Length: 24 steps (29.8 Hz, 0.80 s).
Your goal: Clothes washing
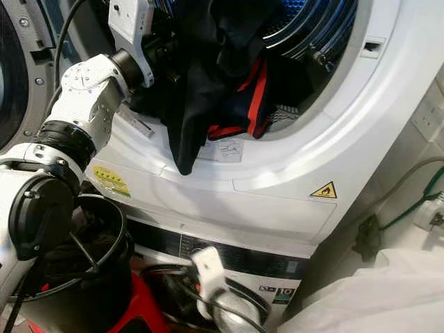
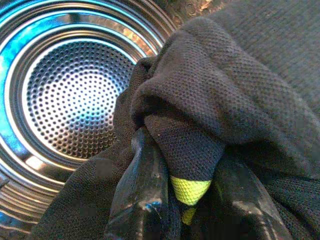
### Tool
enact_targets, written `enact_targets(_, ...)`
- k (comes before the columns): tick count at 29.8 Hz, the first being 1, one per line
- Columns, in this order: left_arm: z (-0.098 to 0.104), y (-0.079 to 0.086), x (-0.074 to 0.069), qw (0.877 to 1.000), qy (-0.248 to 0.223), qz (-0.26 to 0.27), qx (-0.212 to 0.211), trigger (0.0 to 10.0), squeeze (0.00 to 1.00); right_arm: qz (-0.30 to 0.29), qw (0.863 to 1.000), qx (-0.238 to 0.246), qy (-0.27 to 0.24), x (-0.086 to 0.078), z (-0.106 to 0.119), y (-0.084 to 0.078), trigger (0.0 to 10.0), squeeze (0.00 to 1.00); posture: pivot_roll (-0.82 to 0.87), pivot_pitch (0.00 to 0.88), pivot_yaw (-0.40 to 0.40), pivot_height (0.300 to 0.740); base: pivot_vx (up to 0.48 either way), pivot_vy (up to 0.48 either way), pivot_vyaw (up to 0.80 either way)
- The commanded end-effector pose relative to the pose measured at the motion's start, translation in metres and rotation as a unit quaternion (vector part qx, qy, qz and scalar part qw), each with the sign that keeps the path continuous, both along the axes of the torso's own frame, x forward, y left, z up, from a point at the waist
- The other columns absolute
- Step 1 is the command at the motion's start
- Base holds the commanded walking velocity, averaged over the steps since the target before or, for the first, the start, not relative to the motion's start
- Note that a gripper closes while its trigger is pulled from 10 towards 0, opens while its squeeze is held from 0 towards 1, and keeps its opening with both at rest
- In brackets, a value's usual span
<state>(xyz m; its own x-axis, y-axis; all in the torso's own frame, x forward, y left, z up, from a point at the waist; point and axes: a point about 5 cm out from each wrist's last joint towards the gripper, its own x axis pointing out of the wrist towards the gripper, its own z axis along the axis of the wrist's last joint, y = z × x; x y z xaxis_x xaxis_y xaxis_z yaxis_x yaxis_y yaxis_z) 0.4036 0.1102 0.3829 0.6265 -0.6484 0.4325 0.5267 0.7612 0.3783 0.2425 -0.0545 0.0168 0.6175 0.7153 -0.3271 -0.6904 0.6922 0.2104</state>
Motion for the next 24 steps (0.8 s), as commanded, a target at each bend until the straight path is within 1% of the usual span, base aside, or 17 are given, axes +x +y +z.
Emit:
enact_targets(1,-0.011,-0.006,0.003,1.0,0.026,-0.009,0.005,0.0,0.0,0.03,0.999,0.021,-0.025,0.001,0.014,0.01,10.0,0.0,-0.1,0.0,-0.023,0.74,0.0,0.0,0.0)
enact_targets(4,-0.012,-0.007,0.003,1.0,0.026,-0.011,0.002,0.0,0.0,0.055,0.996,0.063,-0.031,-0.009,0.03,0.003,10.0,0.0,-0.11,0.0,-0.026,0.74,0.0,0.0,0.0)
enact_targets(6,-0.012,-0.008,0.003,1.0,0.027,-0.012,0.002,0.0,0.0,0.077,0.991,0.102,-0.035,-0.016,0.048,0.0,10.0,0.0,-0.11,0.0,-0.025,0.74,0.0,0.0,0.0)
enact_targets(7,-0.012,-0.008,0.003,1.0,0.027,-0.012,0.002,0.0,0.0,0.077,0.991,0.102,-0.035,-0.016,0.048,0.0,10.0,0.0,-0.11,0.0,-0.025,0.74,0.0,0.0,0.0)
enact_targets(8,-0.012,-0.008,0.003,1.0,0.027,-0.012,0.002,0.0,0.0,0.092,0.987,0.127,-0.035,-0.021,0.058,0.002,10.0,0.0,-0.11,0.0,-0.025,0.74,0.0,0.0,0.0)
enact_targets(9,-0.012,-0.008,0.003,1.0,0.027,-0.012,0.002,0.0,0.0,0.109,0.98,0.162,-0.044,-0.023,0.075,0.008,10.0,0.0,-0.11,0.0,-0.025,0.74,0.0,0.0,0.0)
enact_targets(10,-0.011,-0.008,0.002,1.0,0.026,-0.012,0.003,0.0,0.0,0.143,0.966,0.205,-0.059,-0.028,0.098,0.019,10.0,0.0,-0.11,0.0,-0.026,0.74,0.0,0.0,0.0)
enact_targets(11,-0.011,-0.008,0.002,1.0,0.026,-0.012,0.003,0.0,0.0,0.143,0.966,0.205,-0.059,-0.028,0.098,0.019,10.0,0.0,-0.11,0.0,-0.026,0.74,0.0,0.0,0.0)
enact_targets(12,-0.011,-0.008,0.002,1.0,0.026,-0.012,0.003,0.0,0.0,0.16,0.961,0.214,-0.073,-0.028,0.107,0.025,10.0,0.0,-0.11,0.0,-0.026,0.74,0.0,0.0,0.0)
enact_targets(13,-0.011,-0.008,0.002,1.0,0.026,-0.012,0.003,0.0,0.0,0.169,0.958,0.217,-0.083,-0.028,0.112,0.028,10.0,0.0,-0.11,0.0,-0.025,0.74,0.0,0.0,0.0)
enact_targets(15,-0.011,-0.008,0.002,1.0,0.026,-0.012,0.002,0.0,0.0,0.174,0.956,0.218,-0.088,-0.028,0.114,0.029,10.0,0.0,-0.11,0.0,-0.025,0.74,0.0,0.0,0.0)
enact_targets(17,-0.011,-0.009,0.002,1.0,0.027,-0.014,0.003,0.0,0.0,0.178,0.943,0.262,-0.108,-0.022,0.138,0.04,10.0,0.0,-0.1,0.0,-0.026,0.74,0.0,0.0,0.0)
enact_targets(18,-0.012,-0.009,0.002,0.999,0.028,-0.016,0.005,0.0,0.0,0.184,0.933,0.285,-0.119,-0.019,0.153,0.045,10.0,0.0,-0.1,0.0,-0.027,0.74,0.0,0.0,0.0)
enact_targets(19,-0.012,-0.009,0.002,0.999,0.028,-0.016,0.005,0.0,0.0,0.184,0.933,0.285,-0.119,-0.019,0.153,0.045,10.0,0.0,-0.1,0.0,-0.027,0.74,0.0,0.0,0.0)
enact_targets(21,-0.014,-0.01,0.002,0.999,0.029,-0.018,0.008,0.0,0.0,0.189,0.919,0.312,-0.152,-0.015,0.175,0.05,10.0,0.0,-0.1,0.0,-0.027,0.74,0.0,0.0,0.0)
enact_targets(22,-0.014,-0.01,0.002,0.999,0.029,-0.018,0.008,0.0,0.0,0.189,0.919,0.312,-0.152,-0.015,0.175,0.05,10.0,0.0,-0.1,0.0,-0.027,0.74,0.0,0.0,0.0)
enact_targets(24,-0.014,-0.012,0.002,0.999,0.032,-0.029,0.009,0.0,0.0,0.188,0.908,0.328,-0.179,-0.009,0.197,0.057,10.0,0.0,-0.1,0.0,-0.025,0.74,0.0,0.0,0.0)
